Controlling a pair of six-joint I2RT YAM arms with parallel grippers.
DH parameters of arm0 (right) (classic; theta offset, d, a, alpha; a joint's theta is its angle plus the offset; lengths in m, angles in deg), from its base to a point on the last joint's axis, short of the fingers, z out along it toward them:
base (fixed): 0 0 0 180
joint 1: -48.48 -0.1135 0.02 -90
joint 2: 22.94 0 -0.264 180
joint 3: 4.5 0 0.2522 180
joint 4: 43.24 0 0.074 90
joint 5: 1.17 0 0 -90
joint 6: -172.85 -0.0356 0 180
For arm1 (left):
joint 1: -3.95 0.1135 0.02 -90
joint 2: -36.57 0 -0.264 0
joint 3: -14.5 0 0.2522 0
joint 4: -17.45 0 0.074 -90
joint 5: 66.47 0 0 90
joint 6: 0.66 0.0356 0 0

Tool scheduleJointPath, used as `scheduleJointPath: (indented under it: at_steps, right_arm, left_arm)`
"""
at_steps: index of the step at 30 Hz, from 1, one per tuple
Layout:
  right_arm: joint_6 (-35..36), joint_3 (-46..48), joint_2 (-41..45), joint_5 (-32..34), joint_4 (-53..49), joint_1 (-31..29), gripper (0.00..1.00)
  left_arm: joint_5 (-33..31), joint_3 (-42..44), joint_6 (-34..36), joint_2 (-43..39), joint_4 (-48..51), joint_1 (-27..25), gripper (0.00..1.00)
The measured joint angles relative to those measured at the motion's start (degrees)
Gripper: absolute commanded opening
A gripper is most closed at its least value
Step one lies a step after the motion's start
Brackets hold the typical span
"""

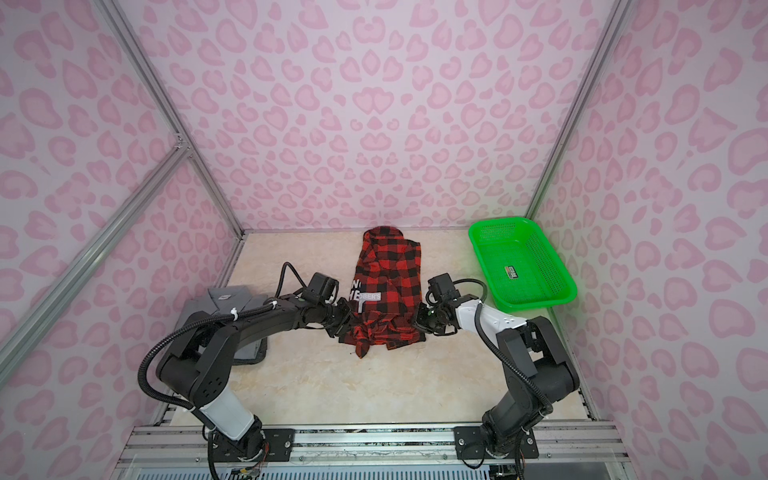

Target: Fold and stack the long sleeve shirts

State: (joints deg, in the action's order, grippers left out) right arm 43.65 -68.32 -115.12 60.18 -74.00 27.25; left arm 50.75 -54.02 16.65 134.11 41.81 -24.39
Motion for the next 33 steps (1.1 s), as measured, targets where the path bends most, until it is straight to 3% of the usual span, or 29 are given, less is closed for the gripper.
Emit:
scheduleJointPath:
  at_steps: [6,13,17,23,33]
  right_arm:
    - [0.83,-1.05,1.55,0.85,-0.17,0.24,0.01]
    - [1.75,-1.49,0.44,1.79,-0.9,0.26,0.35]
    - [2.32,-0.72,3.56,2.16,-2.05,0.24,0.45]
    - [2.56,2.64,9.94,2.82,-3.06,0.24,0.53]
    - [-0.81,9.4,18.25,5.18,-3.72,-4.55,0.53]
  left_arm:
    - [-0.13,-1.01,0.74,0.04,0.22,0.2,0.24]
    - [0.42,-1.81,0.9,1.84,0.09,0.48,0.58]
    - [0.61,-0.79,0.94,-0.85,0.26,0.46,0.7]
    - [0.66,5.33,0.63,-8.04,0.11,-0.13,0.77]
    - [-0.02,13.16,-0.61,-15.45,0.0,-2.27,0.77]
